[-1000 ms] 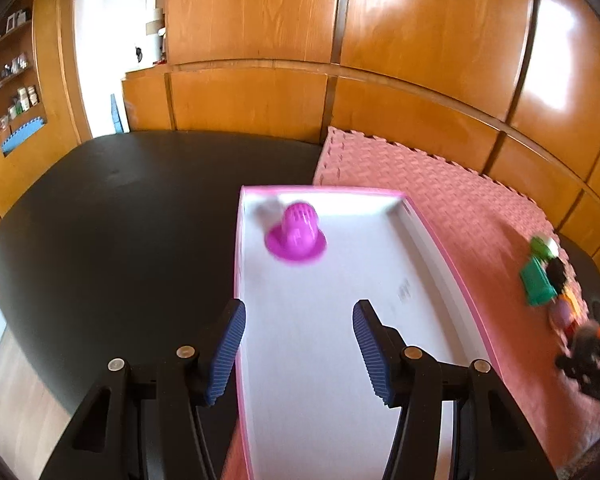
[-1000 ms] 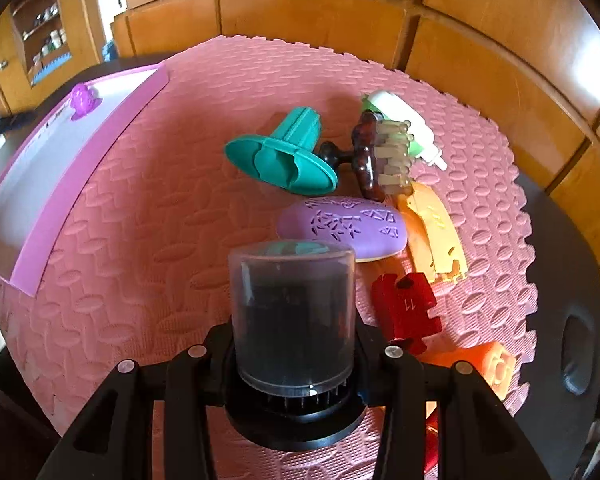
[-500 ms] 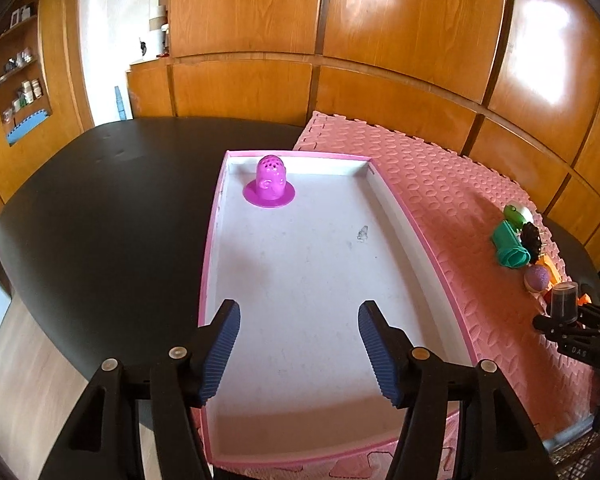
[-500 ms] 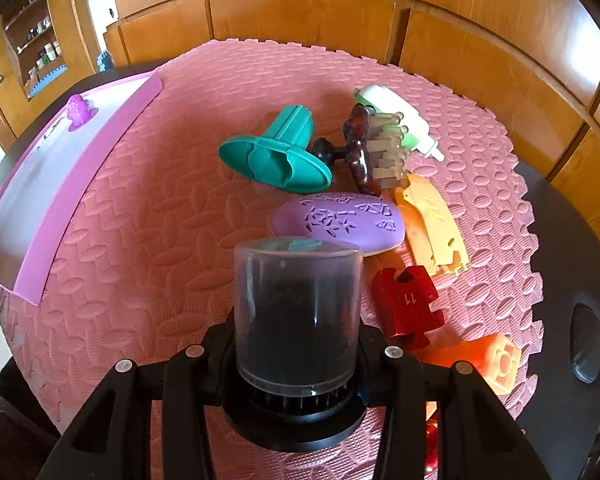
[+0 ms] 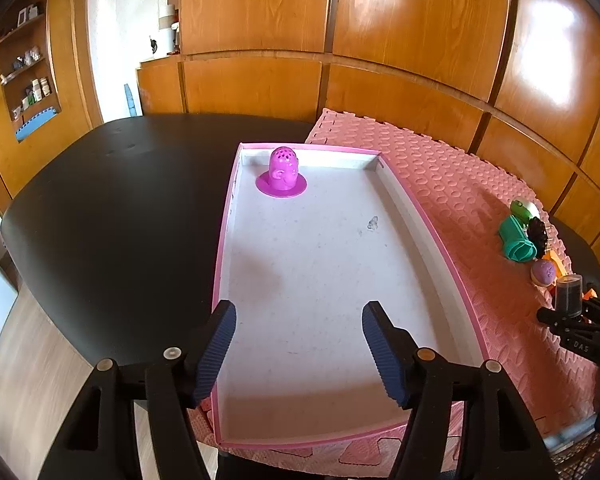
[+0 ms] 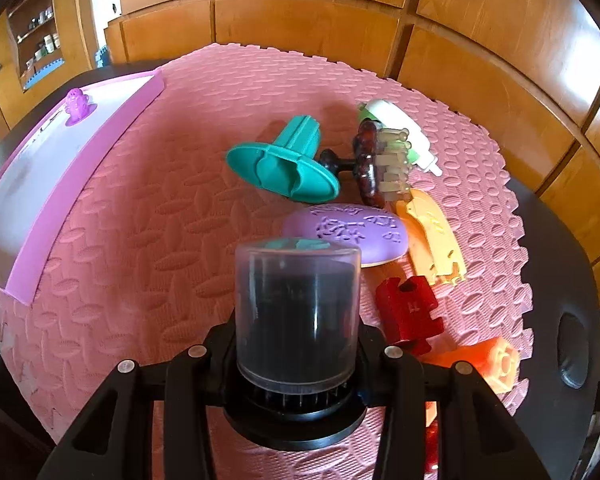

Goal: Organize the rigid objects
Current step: 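Carry the black cylinder with the right gripper toward the tray, then place the black cylinder in the tray beside the strainer, open right gripper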

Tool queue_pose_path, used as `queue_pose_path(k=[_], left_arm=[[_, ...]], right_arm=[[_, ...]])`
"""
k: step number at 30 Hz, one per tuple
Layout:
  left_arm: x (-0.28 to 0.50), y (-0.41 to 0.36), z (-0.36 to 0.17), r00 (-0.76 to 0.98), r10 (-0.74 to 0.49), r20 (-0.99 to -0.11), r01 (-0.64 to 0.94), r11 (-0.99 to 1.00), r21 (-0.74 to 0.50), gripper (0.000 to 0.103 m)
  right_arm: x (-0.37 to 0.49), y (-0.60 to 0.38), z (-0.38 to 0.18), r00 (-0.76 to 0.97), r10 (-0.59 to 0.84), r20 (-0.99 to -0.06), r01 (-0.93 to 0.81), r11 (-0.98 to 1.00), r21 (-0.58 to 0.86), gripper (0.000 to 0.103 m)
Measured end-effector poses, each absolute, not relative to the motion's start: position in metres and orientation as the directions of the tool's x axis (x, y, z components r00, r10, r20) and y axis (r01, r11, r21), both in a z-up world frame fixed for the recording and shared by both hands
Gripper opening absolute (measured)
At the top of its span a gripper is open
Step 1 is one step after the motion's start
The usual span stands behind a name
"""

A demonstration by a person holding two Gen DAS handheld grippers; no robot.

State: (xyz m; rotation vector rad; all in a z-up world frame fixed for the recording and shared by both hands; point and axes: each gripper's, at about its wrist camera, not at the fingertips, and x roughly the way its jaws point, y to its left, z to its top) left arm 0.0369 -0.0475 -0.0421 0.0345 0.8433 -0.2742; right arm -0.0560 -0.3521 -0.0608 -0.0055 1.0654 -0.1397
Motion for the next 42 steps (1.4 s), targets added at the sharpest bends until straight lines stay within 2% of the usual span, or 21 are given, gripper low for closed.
queue_pose_path(k=[3, 12, 26, 42], left_arm=[[0.036, -0.045, -0.041, 0.639, -0.226, -0.735, 0.248, 0.965, -0.08, 0.066], [0.036, -0.038, -0.039, 0.649, -0.223, -0.727, 0.235, 0.968, -0.087, 0.069], [0.039, -0.016, -0.042, 0.655, -0.221, -0.723, 0.193, 0.973, -0.123, 0.07], [0.046, 0.033, -0.049, 0.671, -0.151, -0.726, 0.056, 0.987, -0.153, 0.07]], right_arm=[[-0.054, -0.351, -0.06, 0.471, -0.125, -0.873, 0.13, 0.989, -0.072, 0.044], [-0.042, -0.328, -0.05, 0.494, 0.031, -0.869, 0.12, 0.987, 0.103, 0.044], [0.014, -0.232, -0.012, 0.555, 0.266, -0.788, -0.075, 0.96, 0.271, 0.044], [0.104, -0.158, -0.028, 0.48, 0.371, -0.795, -0.07, 0.919, 0.387, 0.044]])
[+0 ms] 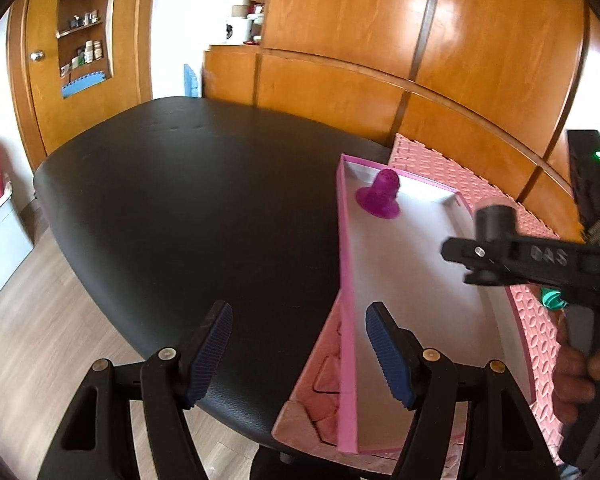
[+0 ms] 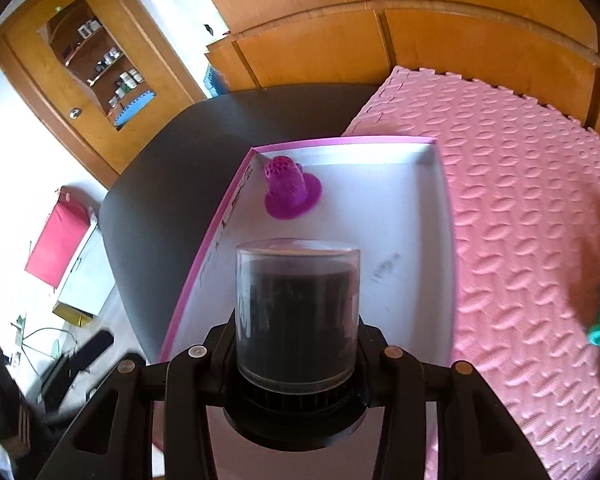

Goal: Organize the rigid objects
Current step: 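Place the black cylinder in the tray beside the strainer, open right gripper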

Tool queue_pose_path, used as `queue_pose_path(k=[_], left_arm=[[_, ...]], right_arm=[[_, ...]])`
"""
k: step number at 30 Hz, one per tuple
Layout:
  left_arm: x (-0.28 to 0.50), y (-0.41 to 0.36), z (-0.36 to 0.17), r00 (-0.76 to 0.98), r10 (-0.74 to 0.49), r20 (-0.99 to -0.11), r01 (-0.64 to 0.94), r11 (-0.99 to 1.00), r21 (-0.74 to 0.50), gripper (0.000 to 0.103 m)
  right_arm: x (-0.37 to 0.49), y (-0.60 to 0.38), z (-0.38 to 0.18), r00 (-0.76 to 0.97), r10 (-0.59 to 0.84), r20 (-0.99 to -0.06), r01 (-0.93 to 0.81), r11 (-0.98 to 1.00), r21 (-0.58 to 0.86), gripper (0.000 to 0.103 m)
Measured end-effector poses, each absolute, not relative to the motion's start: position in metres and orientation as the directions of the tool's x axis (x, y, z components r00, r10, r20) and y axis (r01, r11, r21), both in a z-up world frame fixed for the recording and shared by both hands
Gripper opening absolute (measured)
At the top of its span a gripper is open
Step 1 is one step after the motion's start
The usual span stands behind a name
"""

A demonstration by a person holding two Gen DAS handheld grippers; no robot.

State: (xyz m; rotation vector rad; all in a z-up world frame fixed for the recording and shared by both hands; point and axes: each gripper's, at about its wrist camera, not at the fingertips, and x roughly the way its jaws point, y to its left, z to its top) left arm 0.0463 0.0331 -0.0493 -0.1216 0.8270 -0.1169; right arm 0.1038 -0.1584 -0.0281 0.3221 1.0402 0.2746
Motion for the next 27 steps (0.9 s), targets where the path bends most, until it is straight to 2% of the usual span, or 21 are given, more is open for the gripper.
queue_pose_path(k=[11, 22, 27], left_arm=[[0.047, 0.053, -0.058, 0.66, -0.124, -0.741, 0.007, 0.987, -0.159, 0.07], [0.044, 0.056, -0.055, 0.671, -0.116, -0.732, -0.002, 0.988, -0.158, 0.07], [0.04, 0.053, -0.051, 0.677, -0.118, -0.726, 0.013, 0.989, -0.149, 0.07]], right_arm=[[0.154, -0.109, -0.051, 0.405, 0.392, -0.826, -0.072, 0.914, 0.399, 0.044], [0.136, -0.108, -0.044, 0.413, 0.423, -0.807, -0.118, 0.903, 0.414, 0.048], [0.126, -0.116, -0.034, 0.453, 0.415, -0.789, -0.122, 0.905, 0.407, 0.055]])
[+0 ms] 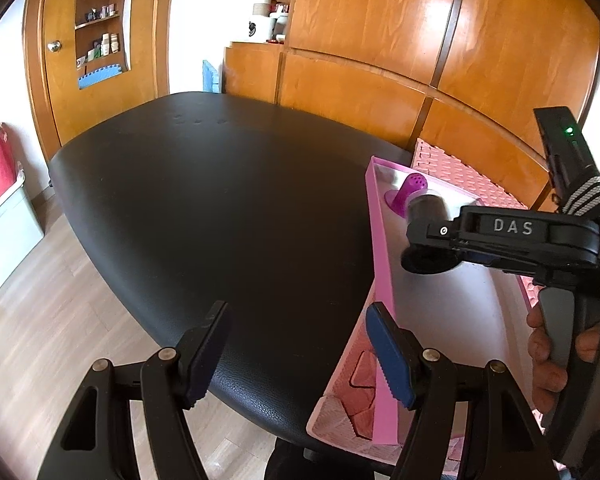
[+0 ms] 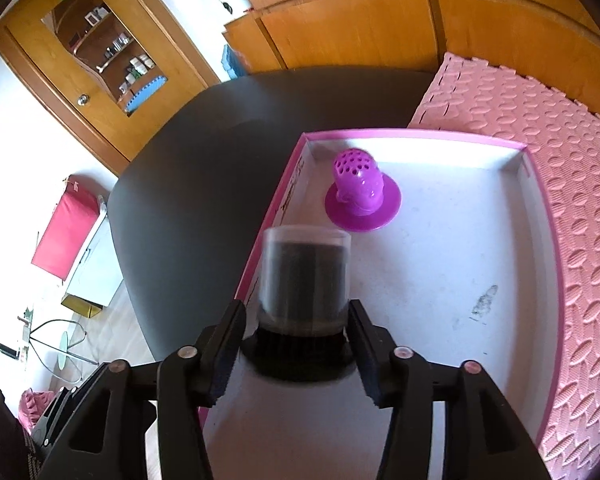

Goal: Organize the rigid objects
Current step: 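Place the black cylinder in the tray beside the strainer, open right gripper, then move both tools back toward the remaining toys on the mat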

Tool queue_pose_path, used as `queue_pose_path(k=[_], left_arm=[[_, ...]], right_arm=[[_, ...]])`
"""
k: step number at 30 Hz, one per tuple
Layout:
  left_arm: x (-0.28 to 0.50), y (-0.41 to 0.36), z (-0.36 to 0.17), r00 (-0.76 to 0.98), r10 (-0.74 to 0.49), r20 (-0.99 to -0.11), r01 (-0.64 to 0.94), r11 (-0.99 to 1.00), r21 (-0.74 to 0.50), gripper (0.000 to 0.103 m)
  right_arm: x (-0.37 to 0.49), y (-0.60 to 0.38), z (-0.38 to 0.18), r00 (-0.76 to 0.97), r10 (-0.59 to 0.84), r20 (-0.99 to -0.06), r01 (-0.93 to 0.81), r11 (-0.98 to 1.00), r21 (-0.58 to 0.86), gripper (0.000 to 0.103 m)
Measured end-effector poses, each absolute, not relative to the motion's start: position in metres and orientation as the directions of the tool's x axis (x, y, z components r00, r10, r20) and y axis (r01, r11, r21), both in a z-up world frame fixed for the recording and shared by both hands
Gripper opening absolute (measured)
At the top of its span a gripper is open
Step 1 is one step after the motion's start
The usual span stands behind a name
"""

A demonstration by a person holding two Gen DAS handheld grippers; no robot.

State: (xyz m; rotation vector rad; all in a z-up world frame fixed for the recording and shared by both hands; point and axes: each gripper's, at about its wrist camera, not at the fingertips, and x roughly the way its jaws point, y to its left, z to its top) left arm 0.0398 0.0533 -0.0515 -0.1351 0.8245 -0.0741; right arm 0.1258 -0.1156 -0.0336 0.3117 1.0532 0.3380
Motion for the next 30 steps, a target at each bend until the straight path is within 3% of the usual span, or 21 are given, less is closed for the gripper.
queue_pose_path(k=[15, 30], left_arm=[[0.029, 0.038, -0.036, 0.698, -0.129, -0.704, 0.059, 0.991, -0.124, 0.07], [0.018, 0.006, -0.029, 0.696, -0.167, -0.699, 0.141, 0.985, -0.095, 0.071]], right_arm=[[0.092, -0.142, -0.01, 0.54, 0.383, -0.749, -0.103, 0.914, 0.393, 0.057], [0.037, -0.203, 0.009, 0.644, 0.238, -0.727, -0.036, 0.959, 0.282, 0.057]])
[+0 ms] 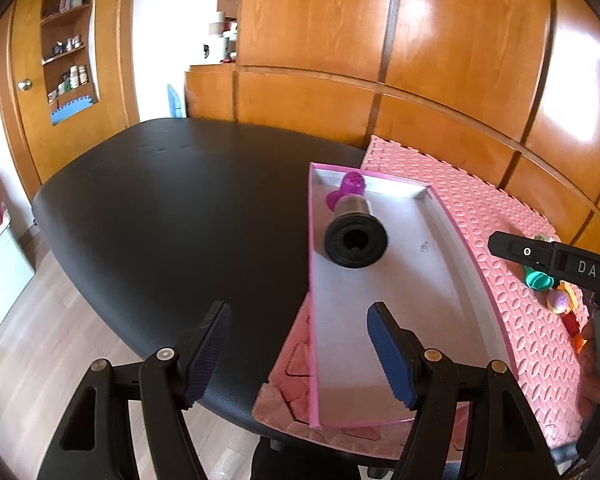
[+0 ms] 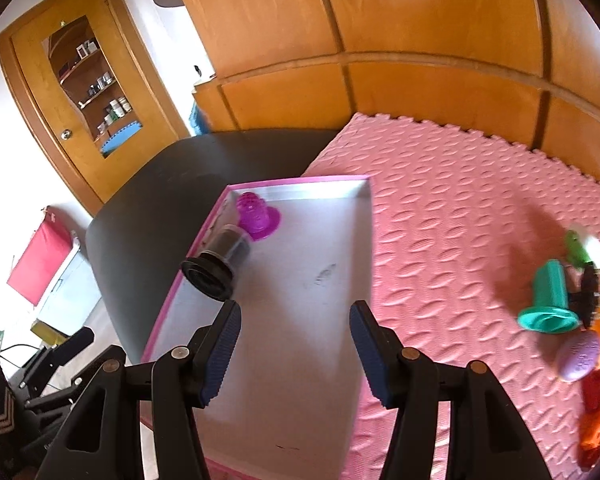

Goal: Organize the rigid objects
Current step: 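Move both tools back toward the remaining toys on the mat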

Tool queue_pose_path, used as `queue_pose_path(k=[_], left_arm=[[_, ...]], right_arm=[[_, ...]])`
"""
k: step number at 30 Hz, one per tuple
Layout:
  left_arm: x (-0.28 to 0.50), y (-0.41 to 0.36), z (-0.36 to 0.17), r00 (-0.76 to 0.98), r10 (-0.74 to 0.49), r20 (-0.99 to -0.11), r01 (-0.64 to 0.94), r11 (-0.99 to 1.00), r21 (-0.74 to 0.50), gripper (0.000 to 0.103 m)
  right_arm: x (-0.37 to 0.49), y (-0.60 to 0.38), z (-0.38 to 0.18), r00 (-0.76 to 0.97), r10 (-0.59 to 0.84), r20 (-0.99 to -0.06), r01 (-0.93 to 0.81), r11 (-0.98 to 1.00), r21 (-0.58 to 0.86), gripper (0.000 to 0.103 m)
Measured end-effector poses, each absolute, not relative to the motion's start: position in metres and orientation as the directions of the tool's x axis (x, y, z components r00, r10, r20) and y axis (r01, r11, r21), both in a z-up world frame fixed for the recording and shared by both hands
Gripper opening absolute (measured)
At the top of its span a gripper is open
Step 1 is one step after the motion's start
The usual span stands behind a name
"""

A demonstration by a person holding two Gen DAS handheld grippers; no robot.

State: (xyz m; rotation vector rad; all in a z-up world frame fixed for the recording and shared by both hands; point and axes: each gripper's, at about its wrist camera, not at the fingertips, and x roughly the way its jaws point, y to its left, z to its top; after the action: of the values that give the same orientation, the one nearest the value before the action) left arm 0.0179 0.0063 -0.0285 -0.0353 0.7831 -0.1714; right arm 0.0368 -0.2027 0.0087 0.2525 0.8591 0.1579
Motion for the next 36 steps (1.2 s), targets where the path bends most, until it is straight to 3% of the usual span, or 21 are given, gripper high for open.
queue_pose_path(k=[16, 29, 36], left_arm=[[0.011, -0.024, -0.025, 0.682, -0.206, -0.702, 0.225, 0.972, -0.066, 0.074], [0.014, -0.07, -0.016, 0.642, -0.286, -0.711, 0.357, 0.933, -0.053, 0.074], [0.012, -0.116, -0.015, 0.598, -0.343, -0.725, 0.479, 0.878, -0.021, 0.074]], right_arm=[[-0.002, -0.282, 0.019, 0.695, 0.087, -0.713, 0.088, 0.975, 0.204, 0.057], [-0.054, -0.427, 0.011, 0.677, -0.211, -0.705, 0.441, 0.883, 0.159, 0.057], [-0.094, -0.496, -0.018, 0.638, -0.308, -0.706, 0.624, 0.744, 0.24, 0.057]])
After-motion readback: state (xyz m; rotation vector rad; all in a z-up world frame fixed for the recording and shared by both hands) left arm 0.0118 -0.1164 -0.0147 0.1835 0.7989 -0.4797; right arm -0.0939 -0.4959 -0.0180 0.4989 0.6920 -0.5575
